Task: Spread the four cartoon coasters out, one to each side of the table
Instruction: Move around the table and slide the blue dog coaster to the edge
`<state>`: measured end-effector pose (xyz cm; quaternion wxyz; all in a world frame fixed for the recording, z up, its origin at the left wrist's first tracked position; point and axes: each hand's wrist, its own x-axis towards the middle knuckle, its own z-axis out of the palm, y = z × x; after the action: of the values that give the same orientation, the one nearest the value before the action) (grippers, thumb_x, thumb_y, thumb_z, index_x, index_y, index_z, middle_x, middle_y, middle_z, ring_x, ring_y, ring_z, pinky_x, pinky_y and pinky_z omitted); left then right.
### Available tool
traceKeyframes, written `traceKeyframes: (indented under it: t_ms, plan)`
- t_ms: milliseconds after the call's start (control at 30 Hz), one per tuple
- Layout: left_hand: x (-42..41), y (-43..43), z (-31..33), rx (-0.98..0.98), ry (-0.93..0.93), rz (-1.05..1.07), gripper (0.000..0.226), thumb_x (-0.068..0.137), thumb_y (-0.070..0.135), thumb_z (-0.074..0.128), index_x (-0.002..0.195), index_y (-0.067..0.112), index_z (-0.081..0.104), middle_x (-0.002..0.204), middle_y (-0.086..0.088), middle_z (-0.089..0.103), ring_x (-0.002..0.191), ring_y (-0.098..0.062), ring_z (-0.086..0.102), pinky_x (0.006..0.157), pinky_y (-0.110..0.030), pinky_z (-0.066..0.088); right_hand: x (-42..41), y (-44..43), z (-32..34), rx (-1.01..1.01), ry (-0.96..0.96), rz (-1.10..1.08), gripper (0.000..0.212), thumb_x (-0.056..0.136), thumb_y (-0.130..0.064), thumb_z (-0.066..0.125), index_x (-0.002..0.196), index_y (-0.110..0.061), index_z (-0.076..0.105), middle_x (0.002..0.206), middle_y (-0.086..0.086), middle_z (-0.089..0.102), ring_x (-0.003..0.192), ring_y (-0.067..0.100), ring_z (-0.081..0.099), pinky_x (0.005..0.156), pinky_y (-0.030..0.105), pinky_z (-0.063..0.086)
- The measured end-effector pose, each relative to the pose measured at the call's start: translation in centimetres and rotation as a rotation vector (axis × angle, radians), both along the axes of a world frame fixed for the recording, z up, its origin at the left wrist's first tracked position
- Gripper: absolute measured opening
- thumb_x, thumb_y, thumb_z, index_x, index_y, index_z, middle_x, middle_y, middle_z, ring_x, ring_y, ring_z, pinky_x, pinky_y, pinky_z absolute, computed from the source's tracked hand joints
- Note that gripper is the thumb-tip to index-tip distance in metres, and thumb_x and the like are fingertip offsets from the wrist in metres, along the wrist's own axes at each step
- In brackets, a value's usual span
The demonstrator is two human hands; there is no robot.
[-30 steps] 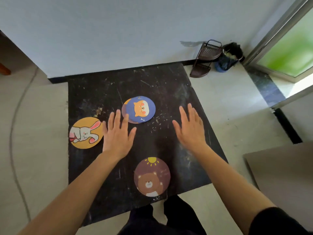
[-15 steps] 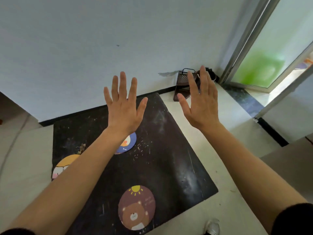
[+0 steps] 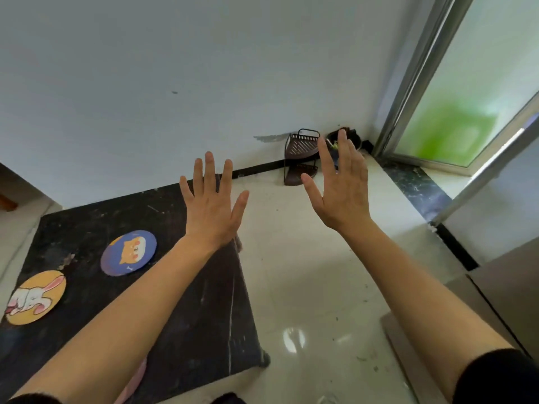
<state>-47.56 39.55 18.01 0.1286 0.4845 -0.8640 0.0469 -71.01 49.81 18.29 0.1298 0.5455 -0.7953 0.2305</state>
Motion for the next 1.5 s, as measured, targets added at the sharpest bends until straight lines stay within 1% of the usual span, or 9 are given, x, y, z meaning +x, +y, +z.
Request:
traceKeyframes:
  t_ms: [133,400,567,767,867,1000,1200,1367,1500]
  plan:
    - [-5.2,1.1,0.5,0.009,-0.010,0.010,0.072,0.098,0.059,0.016,0.157,0.022,0.002,0.165,-0.013,-0.012,0.152,-0.034,-0.009,0.119,-0.063,0.004,-6.0,0.0,0.0,0.039,-0.031,0.033,0.072,0.100,-0.057,0.033,0.159,-0.021,0.012,0.166,0.017,0.003,0.153,0.034,0.008,0.123,0.052,0.013]
    - [-11.1,-3.9,-1.5,0.033,0.033,0.137,0.072,0.098,0.060,0.014,0.157,0.021,-0.001,0.165,-0.014,-0.013,0.152,-0.033,-0.012,0.119,-0.062,0.003,-11.5,-7.3,-1.7,0.080,-0.025,0.159,0.071,0.100,-0.057,0.032,0.159,-0.023,0.011,0.166,0.016,0.003,0.152,0.034,0.012,0.122,0.049,0.013]
    - [-14.2,-10.6,-3.8,0.070,0.065,0.225,0.072,0.097,0.060,0.013,0.157,0.022,-0.002,0.165,-0.013,-0.013,0.152,-0.033,-0.011,0.120,-0.061,0.003,-14.8,-15.2,-2.4,0.115,0.052,0.225,0.071,0.100,-0.057,0.035,0.158,-0.021,0.015,0.165,0.018,0.010,0.150,0.034,0.018,0.121,0.050,0.018]
    - [-14.1,-19.8,-4.4,0.132,0.059,0.352,0.072,0.098,0.060,0.012,0.156,0.020,-0.004,0.165,-0.016,-0.013,0.152,-0.036,-0.009,0.118,-0.065,0.007,-15.9,-27.9,-1.9,0.241,0.068,0.342,0.071,0.101,-0.059,0.030,0.158,-0.026,0.005,0.167,0.015,0.003,0.152,0.034,0.015,0.121,0.051,0.019]
    - [-12.2,-23.1,-3.0,0.129,0.058,0.432,0.072,0.099,0.059,0.014,0.157,0.019,0.000,0.165,-0.017,-0.008,0.152,-0.037,-0.005,0.118,-0.065,0.008,-14.1,-33.8,-1.2,0.247,0.064,0.425,0.071,0.101,-0.058,0.028,0.159,-0.025,0.002,0.167,0.016,0.002,0.151,0.035,0.015,0.122,0.051,0.018]
    - [-8.5,-25.0,-2.1,0.125,0.026,0.582,0.072,0.098,0.059,0.010,0.157,0.019,-0.002,0.165,-0.016,-0.009,0.152,-0.036,-0.005,0.119,-0.064,0.008,-9.5,-39.9,-0.9,0.268,0.050,0.588,0.070,0.102,-0.059,0.024,0.159,-0.026,0.000,0.167,0.014,0.000,0.153,0.034,0.011,0.123,0.049,0.013]
    - [-2.1,-25.4,-2.3,0.153,0.061,0.907,0.071,0.097,0.056,0.014,0.156,0.018,0.011,0.165,-0.016,0.003,0.152,-0.036,0.000,0.119,-0.062,0.006,0.3,-48.2,-2.1,0.292,0.078,0.883,0.069,0.101,-0.061,0.022,0.158,-0.030,-0.003,0.168,0.010,0.001,0.153,0.033,0.012,0.123,0.048,0.008]
    - [2.4,-24.4,-4.1,0.210,0.113,1.203,0.068,0.099,0.054,0.023,0.157,0.020,0.009,0.166,-0.013,-0.003,0.152,-0.034,-0.004,0.119,-0.061,0.004,8.0,-52.6,-4.3,0.328,0.069,1.132,0.069,0.099,-0.063,0.023,0.157,-0.032,0.002,0.167,0.009,0.007,0.152,0.033,0.017,0.122,0.048,0.012]
    - [3.3,-23.0,-5.8,0.303,0.252,1.462,0.069,0.099,0.053,0.027,0.156,0.019,0.009,0.166,-0.014,-0.002,0.152,-0.035,-0.003,0.117,-0.063,0.006,12.8,-55.1,-6.7,0.403,0.065,1.341,0.069,0.099,-0.058,0.032,0.157,-0.027,0.009,0.165,0.012,0.018,0.149,0.033,0.025,0.119,0.049,0.024]
